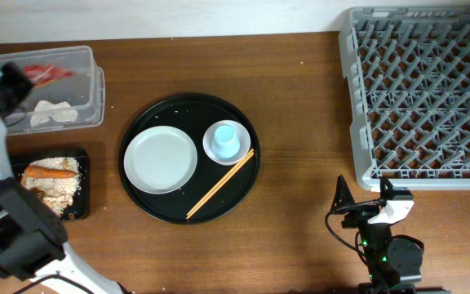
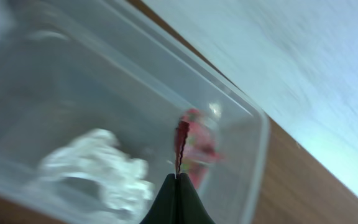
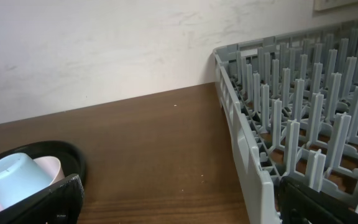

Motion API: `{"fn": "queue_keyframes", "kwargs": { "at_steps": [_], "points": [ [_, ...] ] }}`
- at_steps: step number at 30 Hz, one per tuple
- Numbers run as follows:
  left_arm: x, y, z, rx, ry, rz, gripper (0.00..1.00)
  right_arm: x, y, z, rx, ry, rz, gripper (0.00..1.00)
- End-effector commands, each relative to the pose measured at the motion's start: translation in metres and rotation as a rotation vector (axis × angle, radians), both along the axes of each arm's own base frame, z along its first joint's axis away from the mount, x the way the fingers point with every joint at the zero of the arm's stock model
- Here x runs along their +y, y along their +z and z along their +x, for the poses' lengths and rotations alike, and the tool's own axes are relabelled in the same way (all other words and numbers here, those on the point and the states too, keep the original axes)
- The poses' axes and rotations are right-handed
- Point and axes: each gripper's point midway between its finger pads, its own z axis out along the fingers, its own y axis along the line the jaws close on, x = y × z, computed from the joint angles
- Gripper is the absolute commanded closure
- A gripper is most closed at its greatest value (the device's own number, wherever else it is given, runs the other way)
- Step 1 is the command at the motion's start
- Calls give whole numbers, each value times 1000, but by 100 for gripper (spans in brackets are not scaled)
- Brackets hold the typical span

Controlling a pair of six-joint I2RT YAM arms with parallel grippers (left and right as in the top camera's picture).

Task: Sort waste into correct bins and load items into the dishwasher rack
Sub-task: 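Carry the red wrapper left and drop it into the clear bin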

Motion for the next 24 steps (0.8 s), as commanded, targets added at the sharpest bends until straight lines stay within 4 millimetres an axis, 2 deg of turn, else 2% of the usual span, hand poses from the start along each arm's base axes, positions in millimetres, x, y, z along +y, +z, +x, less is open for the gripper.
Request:
{"fn": "queue_keyframes", "kwargs": {
  "at_steps": [1,2,4,9,11,12,13,14,19,22,24],
  "points": [
    [41,5,-19,7,117,34,100,0,-3,0,4,-3,-11,2],
    [47,5,-23,12,135,42,99,0,-3,0,4,-3,-11,2],
    [58,2,-28,24,167,56,86,0,-3,0,4,-3,-11,2],
    [61,-22,-26,65,170,48,85,0,-3,0,4,-3,-11,2],
    [61,-32,-25,81,168,38,67,0,-3,0,4,-3,-11,2],
    [60,-35,-26,91,167,31,48,0,-3,0,4,-3,-11,2],
    [59,-39,-27,102,164,22,35,0,-3,0,4,-3,-11,2],
    [55,-43,-30,119,156,3,28,0,-3,0,4,-3,-11,2],
    [16,-36,-30,94,24,-151,28,0,-3,0,4,-3,-11,2],
    [-19,-9,-22,-15,-121,-288,28,0,-3,0,4,-3,-11,2],
    [-33,7,-19,-69,-186,-341,29,0,-3,0,3,-3,-11,2]
  ]
}}
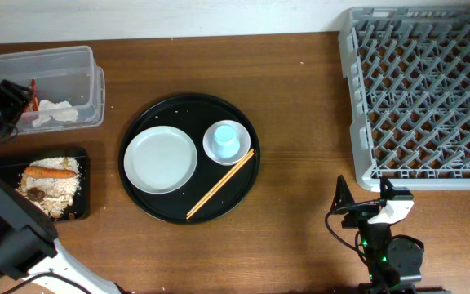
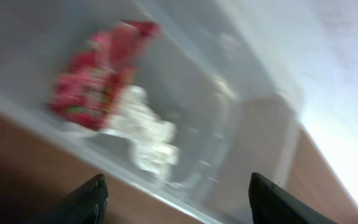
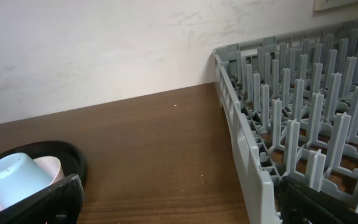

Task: Sort waste into correct bins and load items into the dishwasher rack
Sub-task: 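Carry the red wrapper left and drop it into the clear bin, then reach the right gripper over the round tray to the light-blue cup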

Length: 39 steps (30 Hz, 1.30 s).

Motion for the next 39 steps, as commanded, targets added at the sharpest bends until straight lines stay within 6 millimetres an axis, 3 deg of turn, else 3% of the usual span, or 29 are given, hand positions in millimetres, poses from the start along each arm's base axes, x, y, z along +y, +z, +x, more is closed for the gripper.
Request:
{"fn": "queue_keyframes", "kwargs": {
  "at_steps": [1,4,9,10,11,18,26,34,36,39],
  "points": [
    [-45,54,7,-183,-173,-159,33,0,-3,0,3,-3,-11,2],
    [-49,62,0,-170,-165,-159,42,0,-3,0,3,-3,-11,2],
    [-32,64,-20,-60,-42,-48,39,0,-3,0,3,-3,-11,2],
    [-28,64,-23,-47,-23,-27,36,0,-3,0,3,-3,-11,2],
    [-24,63,-24,-37,-8,-11,1,0,-3,0,3,-3,-11,2],
    [-4,54,-31,27,73,71,1,0,-3,0,3,-3,-11,2],
    [31,40,-57,174,226,216,1,0,-3,0,3,-3,-11,2],
    [32,40,-57,174,228,217,1,1,-2,0,1,3,-2,2],
    [32,40,-57,174,228,217,1,14,1,-1,-9,73,61,2],
    [32,40,-57,174,228,217,1,75,22,-19,27,429,474,2]
  ]
}}
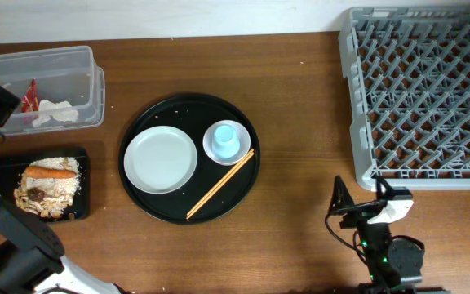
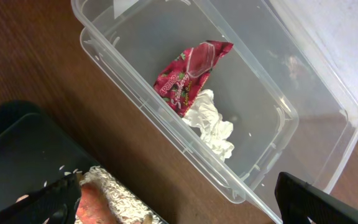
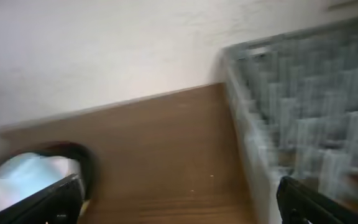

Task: Sort waste into correct bins and load items into the dishwasher rack
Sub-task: 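Reach the right gripper over the round tray to the light-blue cup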

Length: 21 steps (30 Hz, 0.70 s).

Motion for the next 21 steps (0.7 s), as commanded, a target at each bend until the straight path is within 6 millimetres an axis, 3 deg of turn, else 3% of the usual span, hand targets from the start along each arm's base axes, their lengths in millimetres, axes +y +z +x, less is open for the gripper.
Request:
{"fn": "queue_keyframes", "kwargs": {
  "at_steps": [1,3,8,14,17,21],
  "points": [
    [3,7,-2,-6,13,18,1,75,23,-29,84,464,480,2],
    [3,7,-2,-6,13,18,1,98,26,-49,180,639,602,2],
    [3,7,-2,-6,13,18,1,91,35,-43,182,591,717,2],
    [3,7,-2,-6,13,18,1,68,113,-46,-75,534,785,2],
    [3,7,-2,-6,13,18,1,59,148,-49,-144,475,697,2],
    [3,7,-2,-6,13,18,1,58,177,-38,-74,398,504,2]
  ]
}}
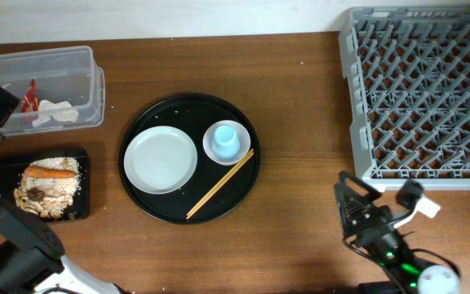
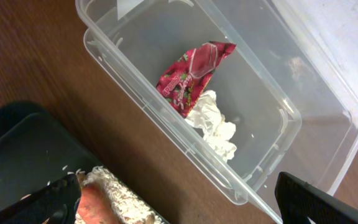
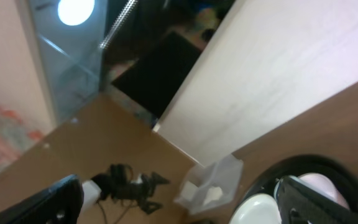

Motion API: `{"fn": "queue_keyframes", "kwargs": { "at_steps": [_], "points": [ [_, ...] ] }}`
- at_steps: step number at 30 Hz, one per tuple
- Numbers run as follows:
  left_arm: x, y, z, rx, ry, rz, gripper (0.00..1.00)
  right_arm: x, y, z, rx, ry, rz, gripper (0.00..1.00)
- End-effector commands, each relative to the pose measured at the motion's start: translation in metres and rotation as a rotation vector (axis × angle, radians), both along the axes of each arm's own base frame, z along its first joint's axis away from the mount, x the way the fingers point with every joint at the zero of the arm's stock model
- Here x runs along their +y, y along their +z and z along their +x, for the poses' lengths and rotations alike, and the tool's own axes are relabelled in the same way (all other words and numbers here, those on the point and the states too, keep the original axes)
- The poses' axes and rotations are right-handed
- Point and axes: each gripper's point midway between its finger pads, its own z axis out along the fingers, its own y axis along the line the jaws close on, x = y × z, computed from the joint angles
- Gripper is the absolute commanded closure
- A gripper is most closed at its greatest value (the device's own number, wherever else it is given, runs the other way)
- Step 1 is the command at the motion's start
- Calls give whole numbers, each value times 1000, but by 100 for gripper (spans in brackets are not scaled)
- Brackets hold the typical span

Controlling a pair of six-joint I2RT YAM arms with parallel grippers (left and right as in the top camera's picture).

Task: Sort waste into correct bins and load items into the dishwasher rack
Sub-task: 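Reach the right gripper over the round tray to the light-blue cup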

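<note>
A clear plastic bin [image 1: 88,82] at the far left holds a red wrapper [image 2: 194,71] and a white tissue [image 2: 215,124]. My left gripper hangs open beside the bin's left end, nothing between its fingers [image 2: 48,202]. A round black tray [image 1: 161,208] carries a white plate [image 1: 160,159], a blue cup [image 1: 224,137] upside down in a small bowl, and chopsticks [image 1: 219,185]. The grey dishwasher rack [image 1: 423,90] stands at the right. My right gripper [image 1: 382,208] is open near the front edge, below the rack's corner.
A black rectangular food tray [image 1: 84,188] with rice and a carrot [image 1: 51,175] lies in front of the bin. Bare wood lies between the round tray and the rack. The right wrist view tilts up toward the wall and room, with the bin [image 3: 213,183] small in it.
My right gripper has shifted and tilted; its view swung from the rack's edge to the wall, room and far bin. The left gripper stays open beside the bin.
My left gripper was shut on the red wrapper over the clear bin. Then it was open with the wrapper lying in the bin by the tissue. It then stood back at the bin's left end. The right arm rested, then blurred, and now has turned.
</note>
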Motion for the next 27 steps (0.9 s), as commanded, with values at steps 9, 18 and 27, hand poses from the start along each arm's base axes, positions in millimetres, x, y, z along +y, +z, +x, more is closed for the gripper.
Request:
{"fn": "queue_keyframes", "kwargs": {
  "at_steps": [9,18,27],
  "points": [
    [1,8,-1,-12,6,11,1,8,23,76,399,65,-663,2],
    [1,8,-1,-12,6,11,1,105,-75,134,690,186,-1056,2],
    [1,8,-1,-11,6,10,1,173,-152,183,815,263,-1152,2]
  ]
}}
